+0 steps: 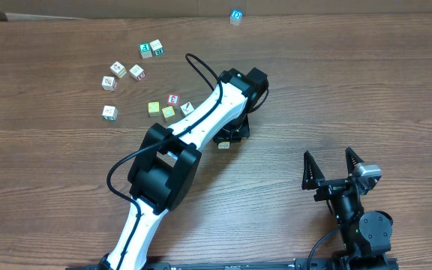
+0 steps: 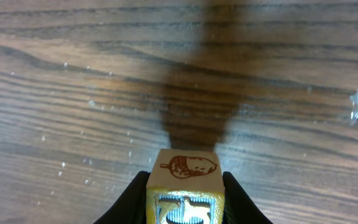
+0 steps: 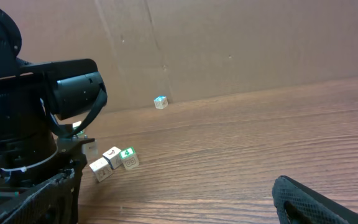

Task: Form a tower
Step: 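Lower the block onto the table and open the left gripper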

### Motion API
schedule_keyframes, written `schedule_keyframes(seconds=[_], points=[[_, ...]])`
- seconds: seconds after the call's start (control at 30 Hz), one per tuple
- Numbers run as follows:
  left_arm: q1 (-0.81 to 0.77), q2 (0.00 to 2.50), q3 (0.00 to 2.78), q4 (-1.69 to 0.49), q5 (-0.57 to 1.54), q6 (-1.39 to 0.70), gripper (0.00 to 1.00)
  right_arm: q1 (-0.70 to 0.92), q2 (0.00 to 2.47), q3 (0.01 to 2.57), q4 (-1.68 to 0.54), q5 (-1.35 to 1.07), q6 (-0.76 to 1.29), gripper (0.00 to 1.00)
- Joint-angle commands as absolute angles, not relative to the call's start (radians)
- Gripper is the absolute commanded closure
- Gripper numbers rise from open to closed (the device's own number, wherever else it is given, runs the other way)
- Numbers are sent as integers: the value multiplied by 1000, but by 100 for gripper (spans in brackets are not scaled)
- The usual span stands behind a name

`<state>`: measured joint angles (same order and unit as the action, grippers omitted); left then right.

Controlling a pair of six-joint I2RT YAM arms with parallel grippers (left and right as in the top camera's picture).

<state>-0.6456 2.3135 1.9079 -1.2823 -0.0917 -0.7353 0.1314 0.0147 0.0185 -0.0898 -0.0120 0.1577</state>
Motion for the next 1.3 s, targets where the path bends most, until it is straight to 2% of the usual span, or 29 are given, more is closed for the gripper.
schedule_keyframes(seconds=[0.0, 0.27, 0.43, 0.5, 0.9, 1.1, 1.27], points=[[-640, 2321, 1877, -1270, -112, -763, 87, 129, 3, 8, -84, -12, 163, 0], [-642, 2321, 1868, -1263, -110, -764, 78, 129, 3, 8, -84, -12, 163, 0], [-642, 2321, 1867, -1264, -110, -764, 51, 129, 3, 8, -84, -12, 163, 0], [-642, 2321, 1867, -1264, -111, -763, 48, 129, 3, 8, -84, -12, 163, 0], [-642, 2321, 1867, -1276, -111, -710, 67, 129, 3, 8, -84, -12, 163, 0], [-642, 2321, 1867, -1285, -111, -709, 67, 129, 3, 8, -84, -12, 163, 0], [-642, 2321, 1867, -1285, -111, -709, 59, 129, 3, 8, -84, -12, 163, 0]])
